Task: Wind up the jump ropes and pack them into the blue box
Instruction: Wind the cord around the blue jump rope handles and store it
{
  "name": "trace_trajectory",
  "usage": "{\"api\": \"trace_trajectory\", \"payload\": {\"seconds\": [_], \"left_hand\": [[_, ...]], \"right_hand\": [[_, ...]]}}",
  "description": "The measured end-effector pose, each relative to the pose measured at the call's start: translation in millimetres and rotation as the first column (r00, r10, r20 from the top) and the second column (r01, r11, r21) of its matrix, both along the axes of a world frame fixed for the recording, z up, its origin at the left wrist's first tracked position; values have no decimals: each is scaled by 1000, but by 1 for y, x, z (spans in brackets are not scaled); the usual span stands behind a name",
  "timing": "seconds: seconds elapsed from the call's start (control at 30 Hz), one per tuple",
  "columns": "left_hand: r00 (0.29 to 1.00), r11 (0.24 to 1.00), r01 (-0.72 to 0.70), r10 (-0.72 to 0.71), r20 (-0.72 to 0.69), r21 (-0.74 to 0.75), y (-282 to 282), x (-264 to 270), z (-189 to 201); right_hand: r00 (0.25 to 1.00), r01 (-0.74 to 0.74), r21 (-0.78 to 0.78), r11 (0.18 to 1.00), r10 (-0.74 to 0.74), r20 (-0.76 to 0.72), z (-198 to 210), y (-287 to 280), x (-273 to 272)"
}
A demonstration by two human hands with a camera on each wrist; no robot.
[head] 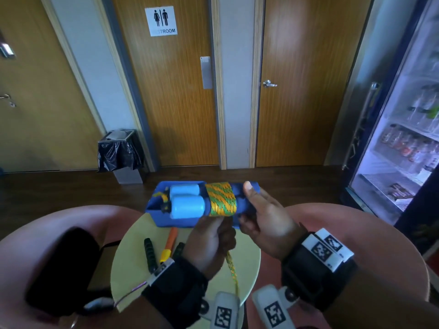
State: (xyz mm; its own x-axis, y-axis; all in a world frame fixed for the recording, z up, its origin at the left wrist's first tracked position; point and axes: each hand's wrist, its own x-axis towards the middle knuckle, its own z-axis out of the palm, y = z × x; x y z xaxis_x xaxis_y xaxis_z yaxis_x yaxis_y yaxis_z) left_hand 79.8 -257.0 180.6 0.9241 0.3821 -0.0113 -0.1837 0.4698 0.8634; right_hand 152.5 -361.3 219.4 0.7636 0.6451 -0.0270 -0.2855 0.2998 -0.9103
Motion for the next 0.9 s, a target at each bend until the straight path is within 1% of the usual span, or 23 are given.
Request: {"api": "trace_trajectory", "payload": {"seconds": [0.07,0.13,0.17,0.23,0.27,0.33,0.37,0.43,0.53,0.6,0.7,0.77,0.83,0.9], "left_hand": [[996,988,-88,87,15,130,0,-1,3],[987,944,-143,159,-30,298,6,-5,1],[979,911,-147,189,-73,386,10,-8,-1],[965,848,-130,228,-133,514,17,-13,-4],[959,811,-133,251,-134,570,18,-16,-1],[953,732,-166,292,-83,661,20,-21,6],[953,727,-188,297,-57,660,20,-21,8],[961,787,-184,271,-61,589,22,-21,6],[958,882,-165,249,-139,441,27,-24,-9],[955,903,-125,222,-197,411,29,-27,-19],[955,882,-18,155,-253,471,39,-33,-29],[956,863,45,110,-274,503,52,-35,-33],[952,830,89,91,-292,551,68,-34,-37],[954,773,114,91,-286,625,87,-31,-39]], "right_hand": [[996,83,-35,996,-82,28,-3,8,-6],[991,115,-52,992,-111,74,-8,13,-10],[990,116,-48,992,-111,91,-10,15,-13],[989,106,-27,994,-103,102,-13,18,-17],[990,105,-16,994,-104,92,-14,20,-19],[990,125,-11,992,-124,66,-18,24,-19],[988,141,-27,990,-139,61,-21,27,-19],[982,179,-60,982,-175,70,-26,34,-19],[961,272,-92,958,-265,74,-29,43,-17],[935,345,-102,933,-333,122,-32,48,-14],[883,441,-147,885,-399,246,-44,60,-9],[876,458,-204,866,-400,270,-54,70,-6],[902,420,-208,883,-382,198,-60,84,-6],[921,385,-186,904,-366,129,-61,100,-6]]}}
